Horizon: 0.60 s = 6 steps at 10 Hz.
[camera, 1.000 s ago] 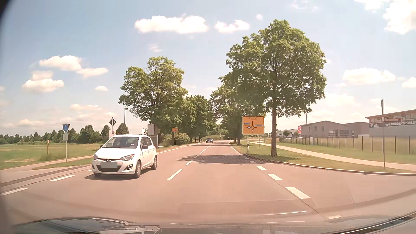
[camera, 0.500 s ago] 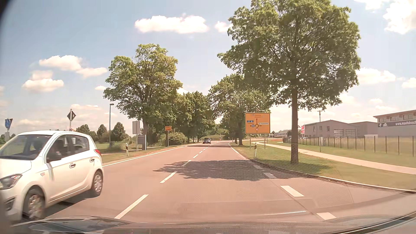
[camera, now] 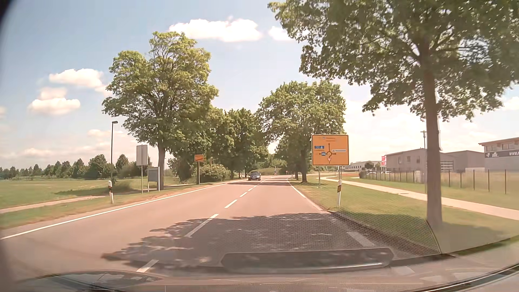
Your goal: Follow the waypoints while adhering to traffic rules and regulations
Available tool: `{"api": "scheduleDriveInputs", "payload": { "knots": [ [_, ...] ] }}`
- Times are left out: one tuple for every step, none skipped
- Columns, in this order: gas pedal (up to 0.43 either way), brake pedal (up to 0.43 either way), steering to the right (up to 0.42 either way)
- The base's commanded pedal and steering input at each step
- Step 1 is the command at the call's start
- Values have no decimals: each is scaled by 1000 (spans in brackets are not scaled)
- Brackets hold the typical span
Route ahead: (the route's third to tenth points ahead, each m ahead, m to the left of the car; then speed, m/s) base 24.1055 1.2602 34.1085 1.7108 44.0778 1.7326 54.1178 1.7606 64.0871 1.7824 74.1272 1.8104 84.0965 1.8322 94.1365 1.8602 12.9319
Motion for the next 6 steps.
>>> {"api": "scheduleDriveInputs", "payload": {
  "knots": [
    [398,12,-8],
    [390,12,-8],
    [390,12,-8],
    [390,12,-8],
    [390,12,-8],
    [378,12,-7]
  ]
}}
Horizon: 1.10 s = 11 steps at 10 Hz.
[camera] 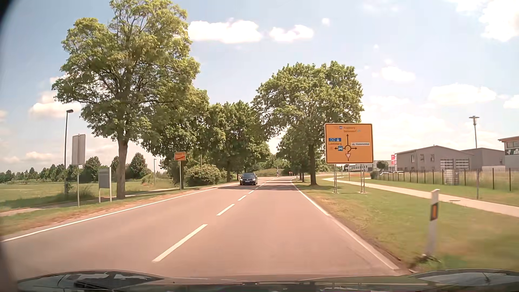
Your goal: Follow the waypoints while adhering to traffic rules and regulations
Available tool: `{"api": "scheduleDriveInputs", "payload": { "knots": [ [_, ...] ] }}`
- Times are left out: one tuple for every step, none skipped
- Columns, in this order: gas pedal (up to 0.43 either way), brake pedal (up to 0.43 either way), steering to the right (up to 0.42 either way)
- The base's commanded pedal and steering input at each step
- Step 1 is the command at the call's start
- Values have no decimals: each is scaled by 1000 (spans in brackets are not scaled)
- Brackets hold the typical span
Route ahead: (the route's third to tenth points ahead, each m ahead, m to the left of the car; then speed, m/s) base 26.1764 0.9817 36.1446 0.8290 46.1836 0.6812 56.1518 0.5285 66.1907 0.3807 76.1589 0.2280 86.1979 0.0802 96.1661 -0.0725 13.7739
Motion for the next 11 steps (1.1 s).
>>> {"api": "scheduleDriveInputs", "payload": {
  "knots": [
    [378,12,-5],
    [370,12,-2],
    [370,12,-2],
    [370,12,-2],
    [358,12,-2],
    [350,12,-2],
    [339,12,-2],
    [319,12,-1],
    [299,12,-1],
    [260,12,-2],
    [248,12,-1]
  ]
}}
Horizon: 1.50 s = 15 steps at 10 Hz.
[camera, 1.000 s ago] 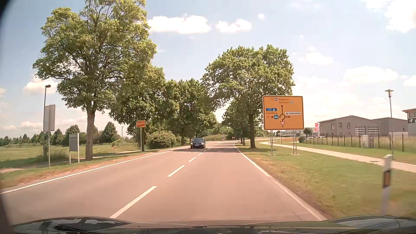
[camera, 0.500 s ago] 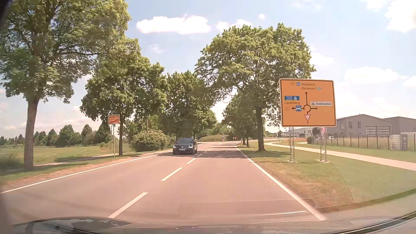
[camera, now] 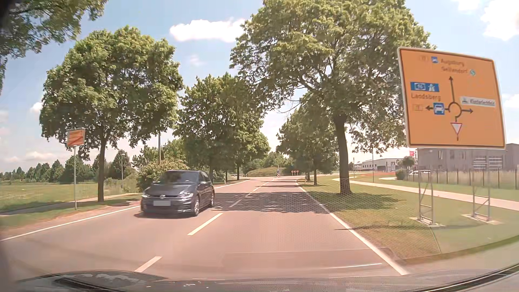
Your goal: Follow the waypoints while adhering to traffic rules and regulations
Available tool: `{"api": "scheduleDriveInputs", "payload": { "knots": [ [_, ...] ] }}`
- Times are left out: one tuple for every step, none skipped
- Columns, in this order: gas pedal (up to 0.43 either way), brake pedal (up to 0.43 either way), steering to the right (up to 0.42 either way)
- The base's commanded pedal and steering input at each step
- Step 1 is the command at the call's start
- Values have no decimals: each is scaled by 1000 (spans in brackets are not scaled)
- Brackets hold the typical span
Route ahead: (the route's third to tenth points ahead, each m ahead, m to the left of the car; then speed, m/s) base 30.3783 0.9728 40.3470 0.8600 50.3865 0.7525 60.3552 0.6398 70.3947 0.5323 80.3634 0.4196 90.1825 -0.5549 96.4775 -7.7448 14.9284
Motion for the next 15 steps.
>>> {"api": "scheduleDriveInputs", "payload": {
  "knots": [
    [220,12,-1],
    [197,12,-1],
    [197,12,-1],
    [177,12,-1],
    [169,12,-1],
    [138,12,1],
    [130,12,4],
    [98,12,5],
    [87,12,5],
    [67,12,5],
    [39,12,3],
    [28,12,1],
    [28,12,0],
    [28,12,0],
    [28,12,0]
  ]
}}
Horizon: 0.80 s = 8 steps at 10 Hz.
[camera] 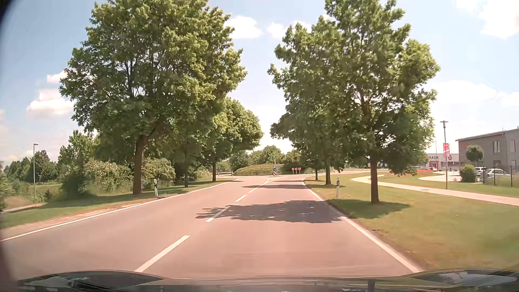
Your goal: Follow the waypoints while adhering to traffic rules and regulations
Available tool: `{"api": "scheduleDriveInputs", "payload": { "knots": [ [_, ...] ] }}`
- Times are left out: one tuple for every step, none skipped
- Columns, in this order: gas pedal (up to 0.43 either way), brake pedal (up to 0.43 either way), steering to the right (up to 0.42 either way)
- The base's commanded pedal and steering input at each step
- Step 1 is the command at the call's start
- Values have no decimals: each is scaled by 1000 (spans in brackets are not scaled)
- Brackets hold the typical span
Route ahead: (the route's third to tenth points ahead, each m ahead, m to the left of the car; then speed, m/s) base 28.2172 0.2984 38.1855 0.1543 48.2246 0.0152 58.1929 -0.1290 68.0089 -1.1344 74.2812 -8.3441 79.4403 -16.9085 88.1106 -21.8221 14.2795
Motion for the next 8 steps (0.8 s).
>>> {"api": "scheduleDriveInputs", "payload": {
  "knots": [
    [20,12,1],
    [8,12,3],
    [0,12,5],
    [0,12,5],
    [0,12,6],
    [0,12,6],
    [0,12,6],
    [0,6,6]
  ]
}}
